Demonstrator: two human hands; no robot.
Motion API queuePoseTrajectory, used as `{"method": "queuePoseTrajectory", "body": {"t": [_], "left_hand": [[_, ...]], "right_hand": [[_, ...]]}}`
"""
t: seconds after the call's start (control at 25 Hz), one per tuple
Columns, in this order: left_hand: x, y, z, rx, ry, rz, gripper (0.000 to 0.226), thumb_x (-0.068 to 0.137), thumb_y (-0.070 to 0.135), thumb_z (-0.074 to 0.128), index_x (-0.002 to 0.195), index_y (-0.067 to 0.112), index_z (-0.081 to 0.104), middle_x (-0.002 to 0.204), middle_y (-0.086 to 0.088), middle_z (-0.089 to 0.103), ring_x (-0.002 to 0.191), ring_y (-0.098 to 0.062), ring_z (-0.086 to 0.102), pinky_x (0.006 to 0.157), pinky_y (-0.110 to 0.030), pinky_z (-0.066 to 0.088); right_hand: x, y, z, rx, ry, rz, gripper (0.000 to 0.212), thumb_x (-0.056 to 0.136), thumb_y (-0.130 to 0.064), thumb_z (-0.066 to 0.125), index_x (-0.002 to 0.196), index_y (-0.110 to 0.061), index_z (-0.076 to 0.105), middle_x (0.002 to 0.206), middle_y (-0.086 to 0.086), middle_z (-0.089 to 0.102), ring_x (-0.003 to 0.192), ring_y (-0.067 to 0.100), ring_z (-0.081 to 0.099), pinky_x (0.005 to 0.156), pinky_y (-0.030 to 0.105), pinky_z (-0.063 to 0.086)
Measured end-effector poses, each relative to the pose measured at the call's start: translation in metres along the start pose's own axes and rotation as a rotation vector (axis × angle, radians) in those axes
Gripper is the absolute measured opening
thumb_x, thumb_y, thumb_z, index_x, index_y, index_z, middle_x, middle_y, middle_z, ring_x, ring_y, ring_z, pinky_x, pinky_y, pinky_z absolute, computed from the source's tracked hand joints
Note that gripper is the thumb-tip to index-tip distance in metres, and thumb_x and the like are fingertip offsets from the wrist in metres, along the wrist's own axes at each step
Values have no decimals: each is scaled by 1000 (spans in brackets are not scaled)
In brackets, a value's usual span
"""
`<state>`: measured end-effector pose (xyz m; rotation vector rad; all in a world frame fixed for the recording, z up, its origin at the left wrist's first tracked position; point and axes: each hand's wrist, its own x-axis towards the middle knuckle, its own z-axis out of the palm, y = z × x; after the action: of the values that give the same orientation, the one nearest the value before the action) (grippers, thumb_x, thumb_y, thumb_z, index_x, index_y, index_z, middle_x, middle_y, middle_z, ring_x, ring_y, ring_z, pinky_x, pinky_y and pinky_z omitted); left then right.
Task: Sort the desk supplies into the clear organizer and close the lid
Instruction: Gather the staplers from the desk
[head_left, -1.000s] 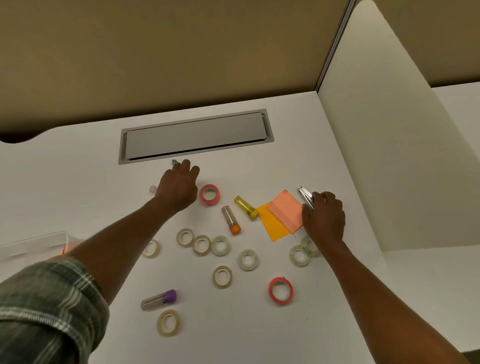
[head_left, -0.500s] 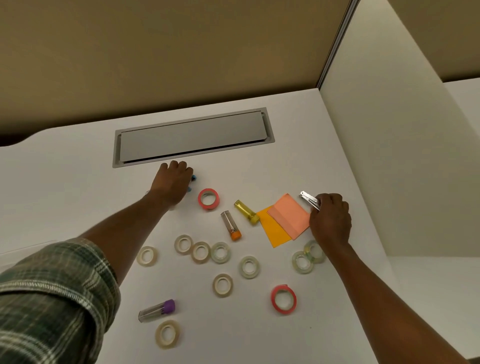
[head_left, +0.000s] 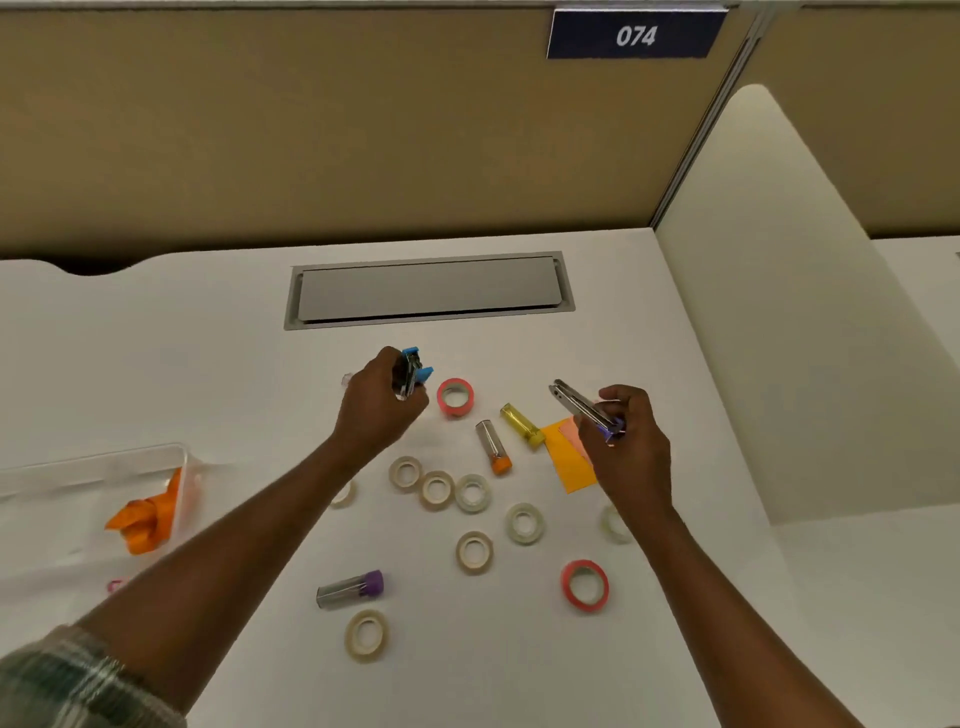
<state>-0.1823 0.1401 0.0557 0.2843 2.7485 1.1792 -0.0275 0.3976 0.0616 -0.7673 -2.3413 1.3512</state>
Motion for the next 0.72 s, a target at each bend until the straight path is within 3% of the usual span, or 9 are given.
{"method": "queuePoseTrajectory", "body": {"t": [0.08,0.16,0.24,0.32,0.44,0.6,0.72], "left_hand": [[-40,-6,-15,-270,-55,-160,21,83,23,69,100,21,57,91,7,67,76,-7,67,62,-15,47],[-76,-18,-31,-551,-106,-302,18,86,18,66,103,19,61,96,-6,68,83,-18,72,72,-29,58],[-107,-34,-50,-714,-112,-408,17,87,12,63,104,14,64,98,-12,69,87,-29,73,74,-39,60],[-138,-51,-72,-800,-109,-475,18,88,12,61,105,14,66,96,-11,71,86,-28,74,69,-33,58],[-178,-78,-102,-800,-93,-511,18,91,15,60,107,20,68,94,-8,72,85,-23,74,67,-28,57],[-225,-126,-141,-698,-21,-555,15,91,19,64,105,22,66,98,-7,70,84,-20,73,71,-31,60],[-249,-162,-167,-488,37,-580,17,88,30,69,103,30,62,97,6,69,87,-12,70,71,-23,55]], "right_hand": [[-22,-23,19,127,-85,5,35,83,-22,76,110,-28,55,90,-9,69,86,1,63,71,6,46],[-45,-45,39,184,-191,-19,37,82,-26,78,108,-32,53,90,-9,70,84,4,64,71,12,49],[-67,-64,60,203,-294,-59,39,81,-29,79,109,-34,52,91,-9,71,83,5,65,71,13,51],[-90,-83,83,190,-406,-92,41,81,-30,80,110,-34,52,94,-8,70,85,7,67,72,15,52],[-124,-107,118,168,-568,-136,36,82,-29,78,109,-33,54,95,-4,70,83,13,67,72,20,55],[-170,-143,172,92,-721,-156,31,83,-37,76,105,-35,53,85,-3,68,73,16,63,69,31,54],[-199,-164,216,-103,-768,-263,32,87,-52,66,107,-35,49,78,-8,62,64,8,56,57,18,44]]}}
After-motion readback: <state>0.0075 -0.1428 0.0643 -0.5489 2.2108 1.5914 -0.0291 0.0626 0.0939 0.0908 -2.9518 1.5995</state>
